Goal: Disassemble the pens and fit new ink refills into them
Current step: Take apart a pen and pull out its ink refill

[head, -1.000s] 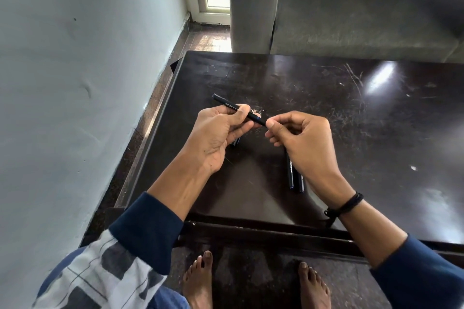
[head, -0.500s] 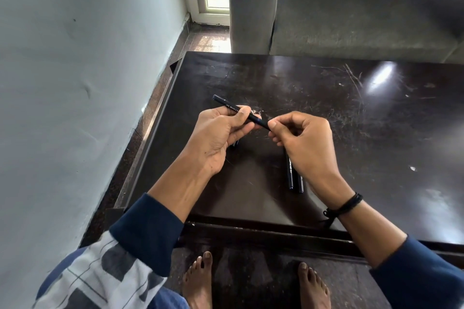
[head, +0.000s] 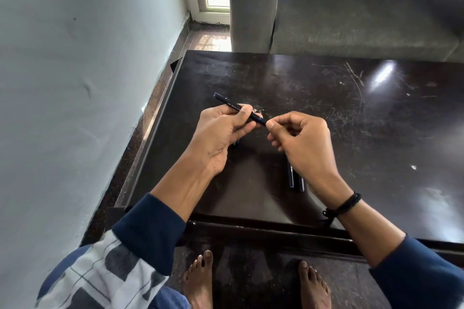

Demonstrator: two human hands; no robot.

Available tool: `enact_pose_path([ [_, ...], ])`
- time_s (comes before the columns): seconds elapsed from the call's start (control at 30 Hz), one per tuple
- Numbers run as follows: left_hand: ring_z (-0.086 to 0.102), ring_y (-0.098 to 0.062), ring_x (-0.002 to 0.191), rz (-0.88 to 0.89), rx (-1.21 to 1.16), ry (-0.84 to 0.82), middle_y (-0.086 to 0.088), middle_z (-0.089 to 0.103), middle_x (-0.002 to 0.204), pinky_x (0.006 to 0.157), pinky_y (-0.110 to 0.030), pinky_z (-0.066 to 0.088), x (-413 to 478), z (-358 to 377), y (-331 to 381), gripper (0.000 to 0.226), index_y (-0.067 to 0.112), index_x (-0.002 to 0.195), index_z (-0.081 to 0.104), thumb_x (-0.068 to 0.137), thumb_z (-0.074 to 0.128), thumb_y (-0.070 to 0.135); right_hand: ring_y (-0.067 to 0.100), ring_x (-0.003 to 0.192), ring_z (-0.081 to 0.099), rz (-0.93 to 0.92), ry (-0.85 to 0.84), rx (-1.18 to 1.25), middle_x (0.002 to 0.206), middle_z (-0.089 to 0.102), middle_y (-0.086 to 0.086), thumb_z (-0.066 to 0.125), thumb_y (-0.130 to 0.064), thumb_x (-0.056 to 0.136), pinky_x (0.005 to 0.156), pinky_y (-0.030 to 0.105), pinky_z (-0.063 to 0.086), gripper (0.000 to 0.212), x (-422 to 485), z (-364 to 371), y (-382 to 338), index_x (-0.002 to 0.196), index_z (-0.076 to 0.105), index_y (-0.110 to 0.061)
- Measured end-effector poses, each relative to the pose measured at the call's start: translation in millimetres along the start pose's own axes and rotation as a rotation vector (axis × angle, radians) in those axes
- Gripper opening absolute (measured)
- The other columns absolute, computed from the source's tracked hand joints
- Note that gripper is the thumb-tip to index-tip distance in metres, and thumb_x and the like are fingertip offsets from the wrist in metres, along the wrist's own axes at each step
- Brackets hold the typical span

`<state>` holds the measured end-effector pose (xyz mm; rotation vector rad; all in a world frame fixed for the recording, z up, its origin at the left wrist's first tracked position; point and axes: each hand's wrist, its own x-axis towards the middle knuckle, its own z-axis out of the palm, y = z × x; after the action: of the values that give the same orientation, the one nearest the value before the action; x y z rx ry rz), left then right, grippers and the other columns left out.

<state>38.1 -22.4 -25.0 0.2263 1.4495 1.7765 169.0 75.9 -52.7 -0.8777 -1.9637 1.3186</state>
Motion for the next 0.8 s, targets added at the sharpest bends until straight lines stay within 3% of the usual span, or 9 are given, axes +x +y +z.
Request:
enact_pose_path([
  [0.2, 0.076, -0.023, 0.080, 0.010, 0.005, 0.000, -0.018, 0.076, 0.091, 0.070, -0.020, 0.059, -0.7, 2.4, 0.4, 0.007, -0.002, 0.094, 0.071, 0.094, 0.067, 0.003, 0.008, 0.061, 0.064, 0.022, 0.001, 0.016, 0.068, 0.072, -0.002, 0.080, -0.016, 0.088, 0.060, 0.029, 0.052, 0.016, 1.2, -0.6, -1.9, 0.080, 0.073, -0.028],
  [0.33, 0.076, -0.022, 0.079, 0.016, -0.018, 0.012, -0.017, 0.076, 0.091, 0.068, -0.019, 0.059, -0.3, -0.3, 5.2, 0.007, -0.003, 0.093, 0.071, 0.093, 0.067, 0.002, 0.019, 0.068, 0.069, -0.002, -0.010, 0.041, 0.077, 0.074, -0.002, 0.083, -0.031, 0.086, 0.062, 0.033, 0.056, 0.008, 0.8, -0.2, -6.0, 0.087, 0.074, -0.030],
  [0.4, 0.076, -0.023, 0.080, 0.010, -0.020, 0.013, -0.019, 0.076, 0.093, 0.068, -0.019, 0.059, -0.4, -0.8, 6.8, 0.008, -0.004, 0.094, 0.071, 0.093, 0.067, 0.003, 0.015, 0.065, 0.070, -0.006, -0.008, 0.057, 0.076, 0.076, -0.004, 0.077, -0.037, 0.090, 0.061, 0.029, 0.054, 0.006, -0.3, 0.2, -6.7, 0.086, 0.075, -0.033],
  [0.5, 0.077, -0.025, 0.081, -0.006, -0.014, 0.001, -0.019, 0.076, 0.095, 0.069, -0.019, 0.059, -1.2, -0.6, 5.5, 0.010, -0.006, 0.095, 0.071, 0.094, 0.067, 0.003, 0.006, 0.059, 0.066, -0.018, -0.009, 0.031, 0.069, 0.074, -0.007, 0.074, -0.027, 0.094, 0.060, 0.025, 0.051, 0.016, 0.0, 1.0, -6.1, 0.080, 0.074, -0.034],
  [0.63, 0.077, -0.023, 0.079, -0.016, -0.019, -0.005, -0.019, 0.077, 0.094, 0.068, -0.019, 0.059, -1.0, -0.5, 3.3, 0.013, -0.008, 0.099, 0.070, 0.094, 0.067, 0.003, 0.012, 0.066, 0.067, -0.016, -0.006, 0.021, 0.072, 0.073, -0.004, 0.081, -0.019, 0.087, 0.063, 0.029, 0.055, 0.016, 1.5, -0.2, -4.7, 0.081, 0.073, -0.031],
  [0.73, 0.077, -0.022, 0.079, -0.009, -0.029, -0.011, -0.015, 0.078, 0.088, 0.067, -0.019, 0.059, 0.0, -1.4, 4.2, 0.009, -0.005, 0.094, 0.072, 0.093, 0.067, 0.003, 0.018, 0.070, 0.072, -0.009, -0.008, 0.051, 0.075, 0.075, -0.003, 0.083, -0.027, 0.086, 0.066, 0.033, 0.059, 0.009, 1.1, -0.4, -6.5, 0.087, 0.075, -0.030],
  [0.8, 0.077, -0.026, 0.082, -0.007, -0.029, -0.012, -0.016, 0.078, 0.090, 0.067, -0.019, 0.059, 0.3, -1.7, 4.7, 0.008, -0.004, 0.092, 0.072, 0.093, 0.067, 0.003, 0.015, 0.067, 0.073, -0.001, -0.004, 0.078, 0.076, 0.077, -0.004, 0.079, -0.034, 0.090, 0.063, 0.029, 0.057, 0.004, 0.6, -0.2, -7.8, 0.089, 0.075, -0.031],
])
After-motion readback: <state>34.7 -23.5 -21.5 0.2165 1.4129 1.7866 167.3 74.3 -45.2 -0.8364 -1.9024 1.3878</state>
